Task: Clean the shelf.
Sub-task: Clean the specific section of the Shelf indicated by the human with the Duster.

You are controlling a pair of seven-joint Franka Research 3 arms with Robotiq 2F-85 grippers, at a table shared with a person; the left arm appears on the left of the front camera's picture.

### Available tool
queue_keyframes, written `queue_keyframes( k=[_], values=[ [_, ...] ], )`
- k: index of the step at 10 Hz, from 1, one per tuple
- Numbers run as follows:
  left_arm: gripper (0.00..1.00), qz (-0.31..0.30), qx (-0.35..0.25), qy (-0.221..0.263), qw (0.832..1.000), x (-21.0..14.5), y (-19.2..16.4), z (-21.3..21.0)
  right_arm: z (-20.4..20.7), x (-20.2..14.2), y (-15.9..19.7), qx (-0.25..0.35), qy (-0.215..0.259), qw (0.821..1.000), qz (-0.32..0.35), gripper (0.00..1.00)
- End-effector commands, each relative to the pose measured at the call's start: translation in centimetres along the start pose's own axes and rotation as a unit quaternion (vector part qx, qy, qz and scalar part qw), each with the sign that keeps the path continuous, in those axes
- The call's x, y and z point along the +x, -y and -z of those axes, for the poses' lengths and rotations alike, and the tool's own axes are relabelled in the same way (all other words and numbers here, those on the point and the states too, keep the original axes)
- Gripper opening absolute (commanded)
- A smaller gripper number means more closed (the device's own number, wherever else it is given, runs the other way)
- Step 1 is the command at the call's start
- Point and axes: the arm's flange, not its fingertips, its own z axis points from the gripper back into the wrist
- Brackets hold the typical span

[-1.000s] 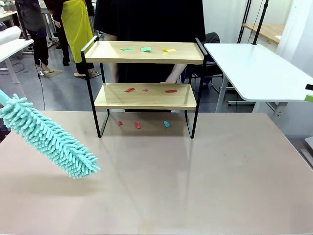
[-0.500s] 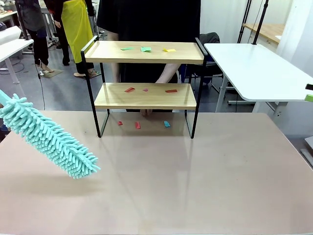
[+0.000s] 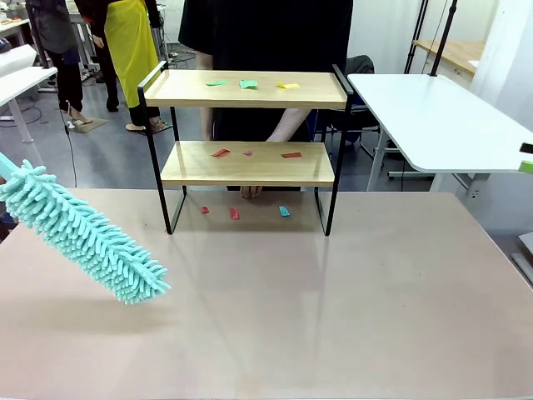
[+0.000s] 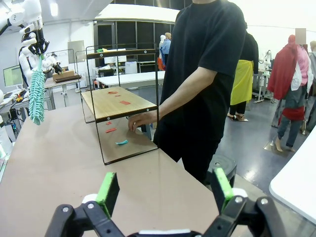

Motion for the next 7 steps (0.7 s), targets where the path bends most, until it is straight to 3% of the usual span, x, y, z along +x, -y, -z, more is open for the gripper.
queue_keyframes(
  k=[1, 7],
  values=[
    [0.14, 0.008, 0.002, 0.007, 1.0, -0.31, 0.37, -0.01, 0.28, 0.66, -0.24, -0.003, -0.012, 1.0, 0.007, 1.0],
    [0.14, 0.008, 0.002, 0.007, 1.0, -0.31, 0.37, -0.01, 0.28, 0.66, -0.24, -0.003, -0.012, 1.0, 0.007, 1.0]
  ],
)
